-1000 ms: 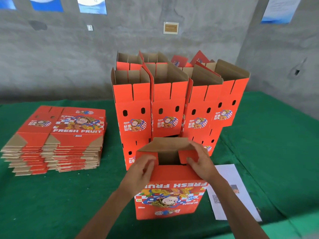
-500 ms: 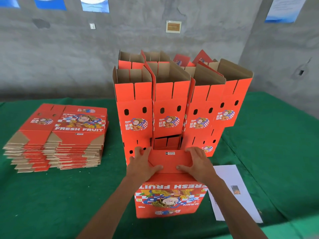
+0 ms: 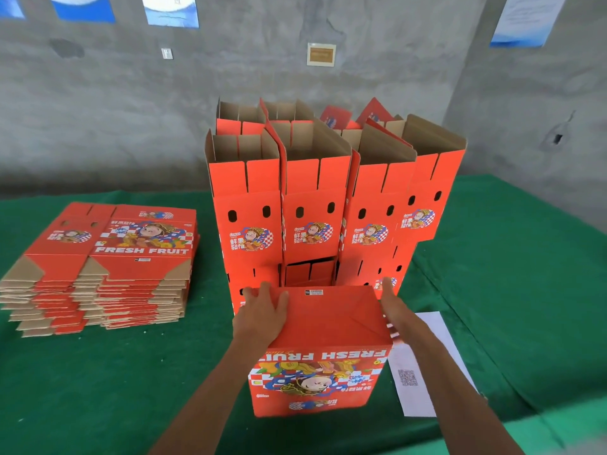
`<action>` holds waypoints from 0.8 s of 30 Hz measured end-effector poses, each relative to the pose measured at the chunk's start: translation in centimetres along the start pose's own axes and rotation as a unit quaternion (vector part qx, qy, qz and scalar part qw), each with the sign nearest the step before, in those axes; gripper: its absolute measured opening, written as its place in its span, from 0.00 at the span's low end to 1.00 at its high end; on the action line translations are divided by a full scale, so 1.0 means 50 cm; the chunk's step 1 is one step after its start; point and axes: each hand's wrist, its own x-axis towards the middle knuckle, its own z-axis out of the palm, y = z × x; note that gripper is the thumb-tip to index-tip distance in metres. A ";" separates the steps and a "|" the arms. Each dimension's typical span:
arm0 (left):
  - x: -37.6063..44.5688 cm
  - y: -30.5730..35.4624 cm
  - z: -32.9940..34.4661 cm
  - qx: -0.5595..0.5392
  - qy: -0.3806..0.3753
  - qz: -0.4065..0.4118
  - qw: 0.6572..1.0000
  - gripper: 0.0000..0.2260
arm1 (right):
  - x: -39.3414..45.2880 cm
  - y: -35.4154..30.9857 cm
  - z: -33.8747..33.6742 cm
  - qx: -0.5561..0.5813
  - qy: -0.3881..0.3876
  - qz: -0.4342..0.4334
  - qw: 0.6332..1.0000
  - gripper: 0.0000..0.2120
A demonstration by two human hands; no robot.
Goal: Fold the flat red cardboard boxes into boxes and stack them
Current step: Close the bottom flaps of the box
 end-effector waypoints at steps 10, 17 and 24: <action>-0.013 -0.001 -0.004 -0.054 -0.012 -0.008 0.998 0.24 | -0.007 0.090 -0.041 -0.051 -0.198 0.122 0.971 0.38; -0.032 -0.013 -0.019 -0.108 0.001 -0.028 0.994 0.21 | -0.027 0.101 -0.030 -0.015 -0.215 0.090 0.972 0.36; -0.061 -0.027 -0.026 -0.178 0.031 -0.011 0.984 0.16 | 0.005 0.130 -0.024 0.019 -0.221 0.085 0.971 0.35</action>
